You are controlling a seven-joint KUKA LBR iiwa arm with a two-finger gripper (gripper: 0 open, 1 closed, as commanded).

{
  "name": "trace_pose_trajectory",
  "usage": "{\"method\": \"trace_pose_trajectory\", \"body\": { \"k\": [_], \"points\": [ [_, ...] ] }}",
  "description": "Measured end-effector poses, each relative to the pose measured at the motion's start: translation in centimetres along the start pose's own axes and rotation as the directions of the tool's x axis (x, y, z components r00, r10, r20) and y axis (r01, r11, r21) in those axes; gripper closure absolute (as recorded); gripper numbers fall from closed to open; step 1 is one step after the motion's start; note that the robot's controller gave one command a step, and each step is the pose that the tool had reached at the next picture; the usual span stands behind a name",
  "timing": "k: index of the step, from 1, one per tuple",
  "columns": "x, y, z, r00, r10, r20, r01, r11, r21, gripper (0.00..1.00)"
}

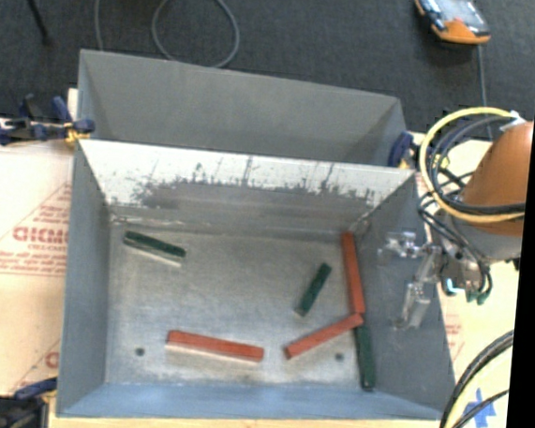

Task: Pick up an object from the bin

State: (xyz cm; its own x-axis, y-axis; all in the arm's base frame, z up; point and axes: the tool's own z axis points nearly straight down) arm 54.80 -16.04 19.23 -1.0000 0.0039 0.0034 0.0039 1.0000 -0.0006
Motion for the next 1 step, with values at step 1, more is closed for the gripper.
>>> {"method": "trace_pose_trajectory", "body": {
  "k": [1],
  "points": [
    [2.26, 3.50, 12.54, 0.990, 0.143, 0.002, -0.143, 0.990, -0.002, 0.00]
  ]
}}
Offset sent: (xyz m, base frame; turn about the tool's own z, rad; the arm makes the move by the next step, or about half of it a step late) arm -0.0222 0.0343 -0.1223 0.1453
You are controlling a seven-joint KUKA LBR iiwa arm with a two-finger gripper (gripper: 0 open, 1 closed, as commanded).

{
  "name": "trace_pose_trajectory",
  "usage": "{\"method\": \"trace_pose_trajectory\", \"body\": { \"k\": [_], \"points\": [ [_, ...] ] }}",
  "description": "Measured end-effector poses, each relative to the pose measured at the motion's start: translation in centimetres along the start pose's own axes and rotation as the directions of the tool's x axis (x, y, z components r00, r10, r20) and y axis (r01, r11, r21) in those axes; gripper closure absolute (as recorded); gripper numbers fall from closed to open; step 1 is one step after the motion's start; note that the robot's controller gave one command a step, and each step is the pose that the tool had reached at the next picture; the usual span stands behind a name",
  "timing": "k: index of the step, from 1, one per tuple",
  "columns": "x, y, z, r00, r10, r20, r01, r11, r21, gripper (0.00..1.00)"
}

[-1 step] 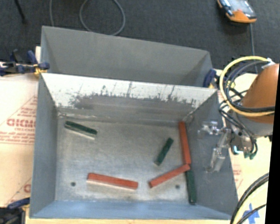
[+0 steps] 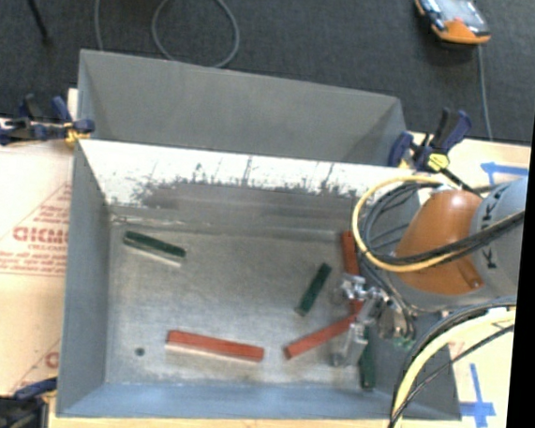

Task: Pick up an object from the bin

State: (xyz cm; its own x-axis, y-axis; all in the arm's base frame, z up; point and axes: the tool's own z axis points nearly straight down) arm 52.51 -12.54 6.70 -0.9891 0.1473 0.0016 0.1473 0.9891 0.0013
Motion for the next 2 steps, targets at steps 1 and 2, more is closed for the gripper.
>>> {"method": "trace_pose_trajectory", "body": {
  "k": [1, 2],
  "points": [
    [-0.3, -0.1, -0.4, 1.000, -0.005, 0.008, 0.005, 1.000, 0.003, 1.00],
    [-3.0, 7.1, -13.7, 0.998, 0.055, 0.014, -0.055, 0.998, -0.002, 1.00]
  ]
}}
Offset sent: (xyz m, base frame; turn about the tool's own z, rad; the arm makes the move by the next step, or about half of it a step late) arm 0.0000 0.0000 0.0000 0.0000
